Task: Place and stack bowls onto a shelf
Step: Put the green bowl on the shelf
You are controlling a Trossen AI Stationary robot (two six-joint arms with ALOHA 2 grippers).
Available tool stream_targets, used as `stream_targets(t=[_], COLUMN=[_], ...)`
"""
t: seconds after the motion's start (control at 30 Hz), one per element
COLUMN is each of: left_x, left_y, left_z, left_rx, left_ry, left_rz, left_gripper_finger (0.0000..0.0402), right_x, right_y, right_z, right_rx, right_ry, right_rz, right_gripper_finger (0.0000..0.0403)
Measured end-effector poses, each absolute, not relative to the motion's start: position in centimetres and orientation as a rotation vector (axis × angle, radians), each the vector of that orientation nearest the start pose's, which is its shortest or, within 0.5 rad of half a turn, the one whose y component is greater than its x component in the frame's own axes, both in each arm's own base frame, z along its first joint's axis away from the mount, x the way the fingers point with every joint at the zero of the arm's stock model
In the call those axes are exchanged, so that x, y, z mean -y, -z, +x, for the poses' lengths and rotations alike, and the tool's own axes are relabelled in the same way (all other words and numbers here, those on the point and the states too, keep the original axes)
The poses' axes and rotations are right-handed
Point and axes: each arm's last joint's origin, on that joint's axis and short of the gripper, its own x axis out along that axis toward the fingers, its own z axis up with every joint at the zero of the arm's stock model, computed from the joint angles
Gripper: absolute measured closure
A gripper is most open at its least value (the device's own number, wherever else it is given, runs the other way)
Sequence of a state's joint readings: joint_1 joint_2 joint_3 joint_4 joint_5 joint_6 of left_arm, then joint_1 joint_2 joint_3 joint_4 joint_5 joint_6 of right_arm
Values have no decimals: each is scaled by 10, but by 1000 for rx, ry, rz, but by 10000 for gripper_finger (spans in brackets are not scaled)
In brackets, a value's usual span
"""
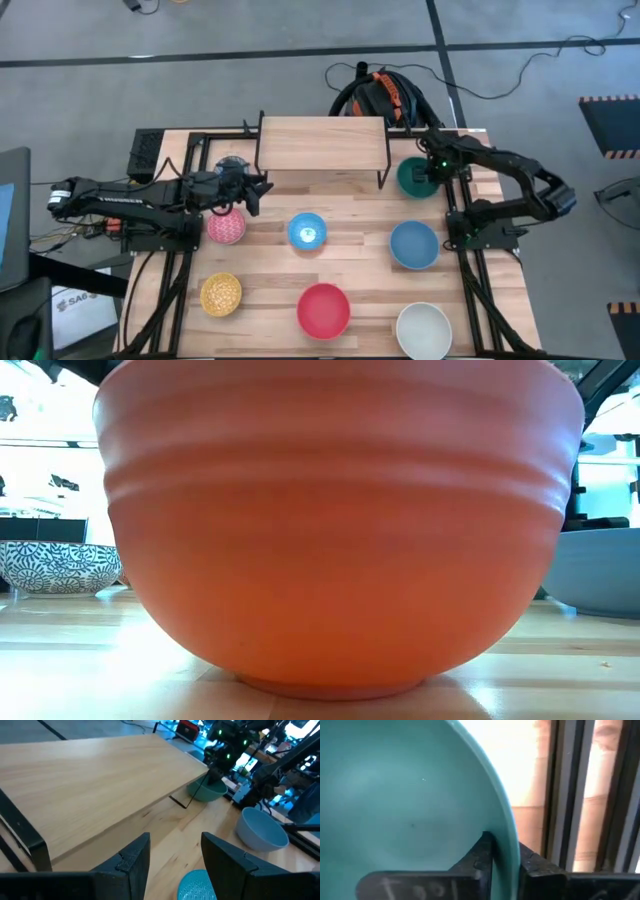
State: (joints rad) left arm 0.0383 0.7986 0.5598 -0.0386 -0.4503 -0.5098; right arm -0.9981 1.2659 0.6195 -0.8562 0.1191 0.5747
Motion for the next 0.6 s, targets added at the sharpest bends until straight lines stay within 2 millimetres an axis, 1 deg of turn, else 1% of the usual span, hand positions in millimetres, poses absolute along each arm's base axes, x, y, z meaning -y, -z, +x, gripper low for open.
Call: stream_targets(t=[0.13,0.43,0.53,0.6], left_x=[-19,-19,-19,-19], left_y=[-266,-265,-265,-265], left_z=[177,177,177,177], left_rx=[-159,-167,-165,-165], left_ry=[-547,-550,-551,-551], left_rz=[-436,-436,-441,-442], left_gripper_finger=[241,241,241,241], right_x=[151,139,133,132], right_y=[-163,-181,-190,-200], right_z=[93,86,81,80], right_rx=[-1132,-1038,-1014,-981], right_ry=[1313,1347,1383,1415], right_rz=[1086,1061,1049,1013], right_gripper_finger=[371,376,376,376])
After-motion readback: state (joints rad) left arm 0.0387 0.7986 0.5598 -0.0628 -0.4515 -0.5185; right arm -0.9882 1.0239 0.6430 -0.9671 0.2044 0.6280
